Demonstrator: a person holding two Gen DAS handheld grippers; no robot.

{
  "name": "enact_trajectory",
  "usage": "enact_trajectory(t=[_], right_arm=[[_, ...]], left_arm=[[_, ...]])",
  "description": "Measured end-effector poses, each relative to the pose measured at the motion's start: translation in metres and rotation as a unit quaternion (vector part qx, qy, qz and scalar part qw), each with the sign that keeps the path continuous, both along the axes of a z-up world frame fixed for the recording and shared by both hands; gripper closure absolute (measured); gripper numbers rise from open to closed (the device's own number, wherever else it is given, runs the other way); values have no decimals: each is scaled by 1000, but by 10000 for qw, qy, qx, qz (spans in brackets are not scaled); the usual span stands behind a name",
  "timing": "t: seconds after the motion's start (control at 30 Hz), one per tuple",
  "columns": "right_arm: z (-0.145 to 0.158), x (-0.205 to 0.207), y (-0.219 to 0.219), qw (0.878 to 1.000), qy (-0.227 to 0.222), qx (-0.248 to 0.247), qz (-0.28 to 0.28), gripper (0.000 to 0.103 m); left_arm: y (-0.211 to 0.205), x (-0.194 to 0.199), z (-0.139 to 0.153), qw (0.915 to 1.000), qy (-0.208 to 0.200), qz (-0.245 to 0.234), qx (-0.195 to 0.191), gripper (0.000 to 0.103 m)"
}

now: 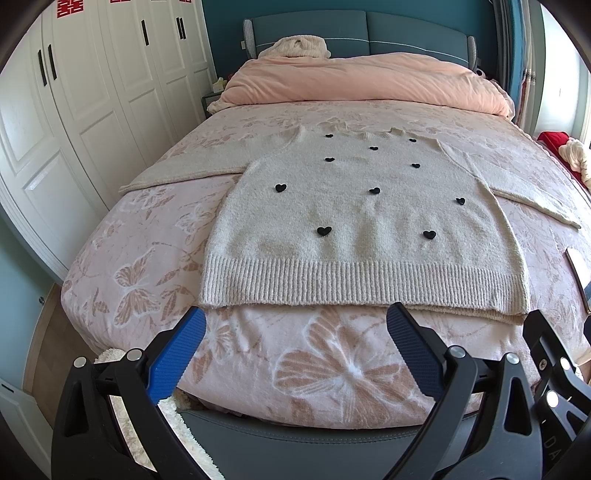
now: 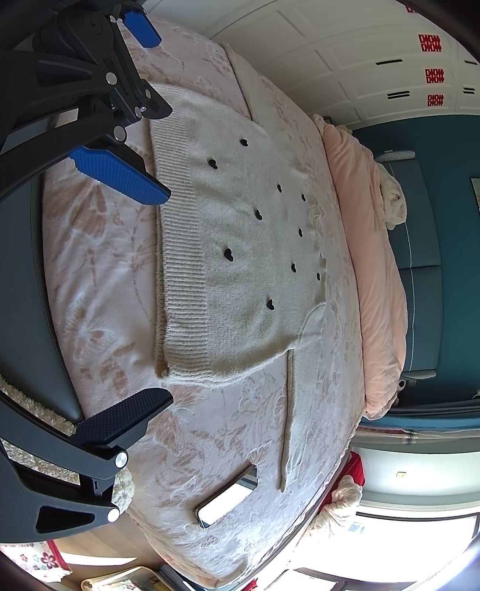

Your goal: Fold small clothes

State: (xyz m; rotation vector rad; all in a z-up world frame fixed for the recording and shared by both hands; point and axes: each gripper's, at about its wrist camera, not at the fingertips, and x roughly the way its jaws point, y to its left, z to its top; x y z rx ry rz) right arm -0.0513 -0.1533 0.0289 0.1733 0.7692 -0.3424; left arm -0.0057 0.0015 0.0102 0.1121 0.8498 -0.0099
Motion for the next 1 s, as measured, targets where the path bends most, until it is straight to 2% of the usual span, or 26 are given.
enact_trajectory(t=[0.5,0.63,0.8,1.0], right_arm=[[-2,-1,-1,10000,19,34,-1,5],[-11,-2,2,9999,70,98,4,5],[-28,4,-10,9979,141,615,126,5],[-47,18,-30,9947,225,997,122,5]], left_arm=[[3,0,-3,10000,33,23,28,7],[3,1,-9,9999,110,47,23,7],[1,7,-21,9994,294,43,-169,6],[-1,25,-37,9972,537,140,-508,5]])
